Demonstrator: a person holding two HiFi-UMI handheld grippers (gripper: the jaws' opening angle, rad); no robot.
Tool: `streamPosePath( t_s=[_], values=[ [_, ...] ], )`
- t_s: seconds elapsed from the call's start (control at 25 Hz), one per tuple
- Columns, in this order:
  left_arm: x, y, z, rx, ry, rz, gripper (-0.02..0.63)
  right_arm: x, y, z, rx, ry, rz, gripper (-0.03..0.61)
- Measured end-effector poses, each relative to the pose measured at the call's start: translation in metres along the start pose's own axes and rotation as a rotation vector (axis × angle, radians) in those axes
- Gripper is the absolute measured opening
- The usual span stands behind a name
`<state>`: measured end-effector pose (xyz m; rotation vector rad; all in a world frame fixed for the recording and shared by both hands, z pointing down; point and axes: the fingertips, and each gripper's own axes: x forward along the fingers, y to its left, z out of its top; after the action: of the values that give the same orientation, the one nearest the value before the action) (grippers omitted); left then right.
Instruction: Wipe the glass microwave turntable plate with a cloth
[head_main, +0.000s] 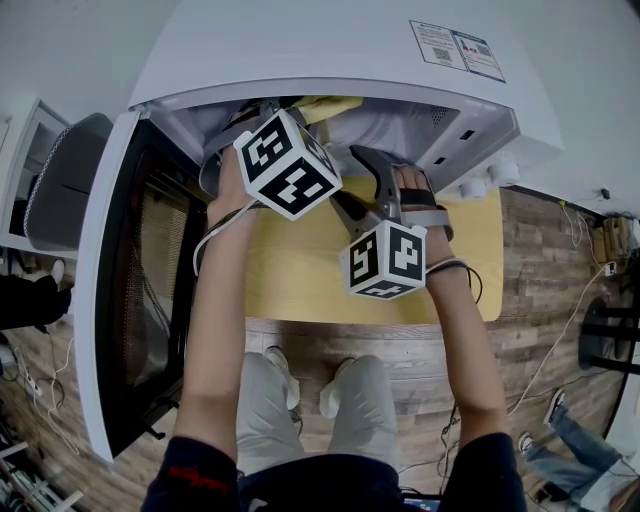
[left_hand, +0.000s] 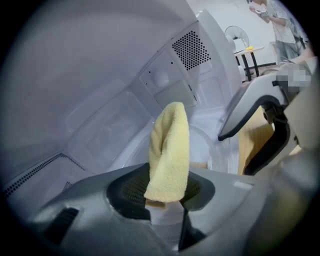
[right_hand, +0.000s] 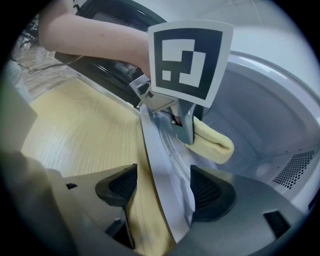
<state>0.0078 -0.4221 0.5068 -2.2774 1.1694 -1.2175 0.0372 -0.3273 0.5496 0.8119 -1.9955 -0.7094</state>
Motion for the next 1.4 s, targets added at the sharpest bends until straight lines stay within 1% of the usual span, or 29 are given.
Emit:
streamPosePath(
  t_s=[0.2, 0.52, 0.84, 1.04, 1.4],
  values=[
    [0.001, -0.001, 0.001, 0.01, -0.003, -0.014, 0.121, 0.0, 0.0, 0.0, 0.004, -0.002, -0.003, 0.296],
    [0.004, -0.008, 0.013, 0.066, -0.025, -0.04, 0.121, 0.0, -0.001, 0.0, 0.005, -0.001, -0.005, 0.296],
    [0.006, -0.022, 0.029, 0.102, -0.089, -0.076, 0.121, 0.0, -0.002, -0.001, 0.01, -0.003, -0.014, 0.296],
    [0.005, -0.03, 0.036, 0.083, -0.128, -0.116, 0.121, 0.0, -0.001, -0.001, 0.011, -0.003, -0.013, 0.296],
    [0.001, -0.043, 0.047, 0.129, -0.192, -0.142, 0.121, 0.001, -0.002, -0.001, 0.015, -0.002, -0.024, 0.296]
  ],
)
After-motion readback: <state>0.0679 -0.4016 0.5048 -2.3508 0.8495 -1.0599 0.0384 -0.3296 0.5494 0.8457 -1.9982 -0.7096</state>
